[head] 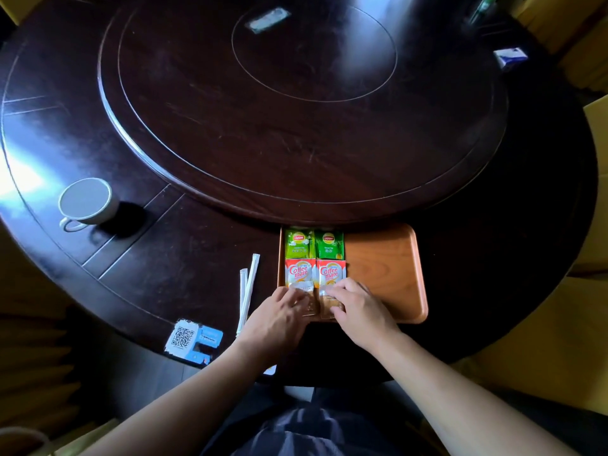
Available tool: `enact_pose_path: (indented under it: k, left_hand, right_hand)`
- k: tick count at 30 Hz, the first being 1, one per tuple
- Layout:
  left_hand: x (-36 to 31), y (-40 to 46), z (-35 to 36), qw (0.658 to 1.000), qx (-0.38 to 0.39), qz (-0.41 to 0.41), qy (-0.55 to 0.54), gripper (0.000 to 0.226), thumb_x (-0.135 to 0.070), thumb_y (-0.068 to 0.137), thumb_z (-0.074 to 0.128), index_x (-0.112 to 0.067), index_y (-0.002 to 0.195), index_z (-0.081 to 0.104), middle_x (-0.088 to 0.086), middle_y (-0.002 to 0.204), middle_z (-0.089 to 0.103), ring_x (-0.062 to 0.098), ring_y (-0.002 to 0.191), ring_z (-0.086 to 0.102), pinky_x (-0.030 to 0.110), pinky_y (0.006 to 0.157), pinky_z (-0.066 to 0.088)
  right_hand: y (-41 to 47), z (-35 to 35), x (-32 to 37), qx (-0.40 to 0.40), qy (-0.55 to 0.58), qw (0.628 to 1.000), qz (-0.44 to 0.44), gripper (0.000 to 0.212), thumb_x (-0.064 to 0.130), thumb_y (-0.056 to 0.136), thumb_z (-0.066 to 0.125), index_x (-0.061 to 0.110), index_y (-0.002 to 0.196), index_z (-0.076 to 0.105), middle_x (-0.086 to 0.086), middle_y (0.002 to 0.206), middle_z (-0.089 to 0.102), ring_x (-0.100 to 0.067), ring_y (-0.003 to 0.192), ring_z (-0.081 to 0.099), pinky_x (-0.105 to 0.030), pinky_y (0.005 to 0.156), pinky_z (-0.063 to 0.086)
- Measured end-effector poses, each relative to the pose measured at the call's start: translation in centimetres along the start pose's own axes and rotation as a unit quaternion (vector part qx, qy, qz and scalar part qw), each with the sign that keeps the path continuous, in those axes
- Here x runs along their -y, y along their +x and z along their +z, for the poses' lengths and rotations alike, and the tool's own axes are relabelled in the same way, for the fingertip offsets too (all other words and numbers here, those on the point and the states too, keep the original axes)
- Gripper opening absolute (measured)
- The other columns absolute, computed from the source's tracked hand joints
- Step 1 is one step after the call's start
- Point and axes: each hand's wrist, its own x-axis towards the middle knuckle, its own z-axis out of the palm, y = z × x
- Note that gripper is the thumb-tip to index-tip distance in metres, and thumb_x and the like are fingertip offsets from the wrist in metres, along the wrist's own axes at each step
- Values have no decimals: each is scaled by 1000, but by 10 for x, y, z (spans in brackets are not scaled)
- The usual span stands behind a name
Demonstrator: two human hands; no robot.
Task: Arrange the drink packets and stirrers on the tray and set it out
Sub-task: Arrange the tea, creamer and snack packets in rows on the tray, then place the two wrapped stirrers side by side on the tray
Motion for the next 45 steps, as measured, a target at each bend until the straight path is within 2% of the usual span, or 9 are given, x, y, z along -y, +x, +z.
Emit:
enact_pose_path:
  k: [10,15,18,21,27,32,36,41,45]
  left_hand:
    - [1,-7,3,1000,1,1,0,40,-35,83,45,-15,96,78,-2,100,73,11,95,41,31,87,37]
    - [5,-9,8,999,33,-17,-30,34,-33,79,68,-13,106,75,-2,107,71,12,97,51,26,88,45]
    - [5,-10,5,993,68,-45,-87,39,-36,86,49,-16,112,71,-1,116,66,17,101,59,32,92,51]
    - [8,-10,-3,989,49,-62,-122,30,-35,89,50,-18,105,70,0,108,64,19,95,57,34,87,50]
    - [32,-24,-16,953,9,-266,-145,19,-38,87,62,-23,97,67,-4,95,62,21,89,57,38,73,54]
    - [52,-44,-21,898,37,-418,-135,36,-47,82,70,-18,102,64,0,99,62,25,95,59,37,76,50]
    - [55,-46,-18,876,87,-457,-122,43,-56,77,70,-17,91,58,0,93,59,24,88,61,34,72,48]
    - [51,-41,-14,835,78,-517,-173,27,-39,86,59,-12,85,59,5,89,61,31,84,63,38,72,50]
    - [48,-38,-9,821,93,-535,-175,25,-31,86,53,-10,73,57,6,76,64,30,71,62,34,59,38]
  right_hand:
    - [-2,4,2,-7,-20,1000,-9,27,18,90,68,18,117,69,3,117,60,-21,112,51,-42,86,52]
    - [-2,2,6,5,-32,999,1,28,18,91,65,20,119,66,4,120,59,-21,114,51,-43,84,53]
    - [-1,-2,10,18,-47,999,16,27,24,93,62,23,119,62,5,119,56,-20,113,51,-39,82,51]
    - [1,-7,19,17,-54,998,28,28,28,93,61,23,120,61,2,117,55,-22,112,52,-38,82,51]
    - [19,-16,44,27,-41,999,-11,30,30,95,61,21,123,61,-1,122,57,-22,118,50,-39,90,49]
    - [39,-9,72,33,-42,997,-59,25,25,92,62,20,116,64,-2,117,60,-25,116,51,-41,90,47]
    - [53,-1,96,68,-43,994,-73,26,28,93,61,21,118,63,-2,116,60,-24,118,49,-41,93,47]
    - [66,15,124,102,-56,992,-50,27,32,91,60,22,115,66,-4,109,65,-29,107,59,-41,88,50]
    - [74,31,138,128,-38,991,18,14,26,86,59,20,92,70,-5,99,69,-32,95,63,-36,73,48]
